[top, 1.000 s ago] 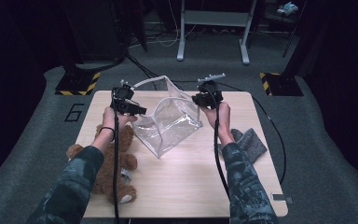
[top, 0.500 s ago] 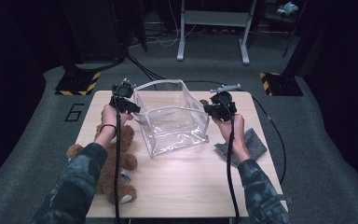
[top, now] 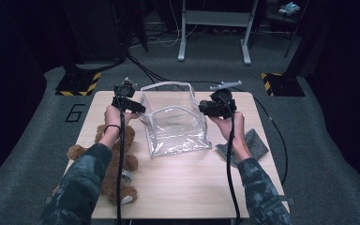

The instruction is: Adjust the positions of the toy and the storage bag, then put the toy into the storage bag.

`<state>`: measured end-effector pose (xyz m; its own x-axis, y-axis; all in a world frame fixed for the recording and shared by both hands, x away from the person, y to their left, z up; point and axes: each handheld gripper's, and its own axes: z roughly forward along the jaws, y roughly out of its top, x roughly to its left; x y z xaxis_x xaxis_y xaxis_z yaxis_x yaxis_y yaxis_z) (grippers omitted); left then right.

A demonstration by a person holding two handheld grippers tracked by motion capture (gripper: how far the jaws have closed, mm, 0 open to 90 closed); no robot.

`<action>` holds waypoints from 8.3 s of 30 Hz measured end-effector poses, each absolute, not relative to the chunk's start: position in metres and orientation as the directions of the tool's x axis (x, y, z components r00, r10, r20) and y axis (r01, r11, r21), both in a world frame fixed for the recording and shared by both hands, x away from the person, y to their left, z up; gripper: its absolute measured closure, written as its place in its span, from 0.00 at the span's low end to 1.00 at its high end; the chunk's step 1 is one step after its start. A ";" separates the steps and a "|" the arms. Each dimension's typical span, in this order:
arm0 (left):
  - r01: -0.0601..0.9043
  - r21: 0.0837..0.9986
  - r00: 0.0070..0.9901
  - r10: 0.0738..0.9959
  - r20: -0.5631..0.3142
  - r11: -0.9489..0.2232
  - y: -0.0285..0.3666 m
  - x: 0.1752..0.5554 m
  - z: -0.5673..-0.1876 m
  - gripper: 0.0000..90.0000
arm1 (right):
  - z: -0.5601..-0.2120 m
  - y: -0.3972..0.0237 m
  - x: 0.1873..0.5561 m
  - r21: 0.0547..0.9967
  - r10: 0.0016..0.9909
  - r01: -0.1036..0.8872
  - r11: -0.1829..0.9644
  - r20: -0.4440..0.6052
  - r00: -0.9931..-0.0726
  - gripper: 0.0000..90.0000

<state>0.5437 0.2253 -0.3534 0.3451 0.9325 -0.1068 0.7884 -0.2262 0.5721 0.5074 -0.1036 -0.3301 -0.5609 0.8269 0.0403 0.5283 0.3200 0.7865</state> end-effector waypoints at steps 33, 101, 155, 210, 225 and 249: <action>0.780 0.564 0.365 0.929 -0.060 -0.270 0.229 0.551 -0.363 0.85 | -0.349 -0.110 0.506 0.703 0.870 0.651 0.287 0.093 -0.485 0.98; 0.697 0.705 0.321 0.937 -0.139 -0.134 0.297 0.449 -0.347 0.06 | -0.506 -0.132 0.364 0.761 0.838 0.562 0.326 0.043 -0.544 0.01; 0.877 0.473 0.138 0.987 -0.086 -0.081 0.321 0.442 -0.452 0.00 | -0.526 -0.138 0.356 0.771 0.846 0.553 0.314 0.037 -0.532 0.06; 0.621 0.783 0.189 0.977 -0.097 -0.043 0.327 0.412 -0.383 0.50 | -0.527 -0.138 0.358 0.763 0.839 0.562 0.321 0.046 -0.542 0.10; 0.561 0.826 0.168 0.985 -0.050 -0.054 0.333 0.423 -0.335 0.50 | -0.528 -0.138 0.359 0.762 0.836 0.563 0.320 0.051 -0.546 0.10; 0.464 0.884 0.137 0.990 -0.007 -0.058 0.318 0.454 -0.254 0.50 | -0.528 -0.138 0.359 0.758 0.832 0.559 0.337 0.037 -0.553 0.10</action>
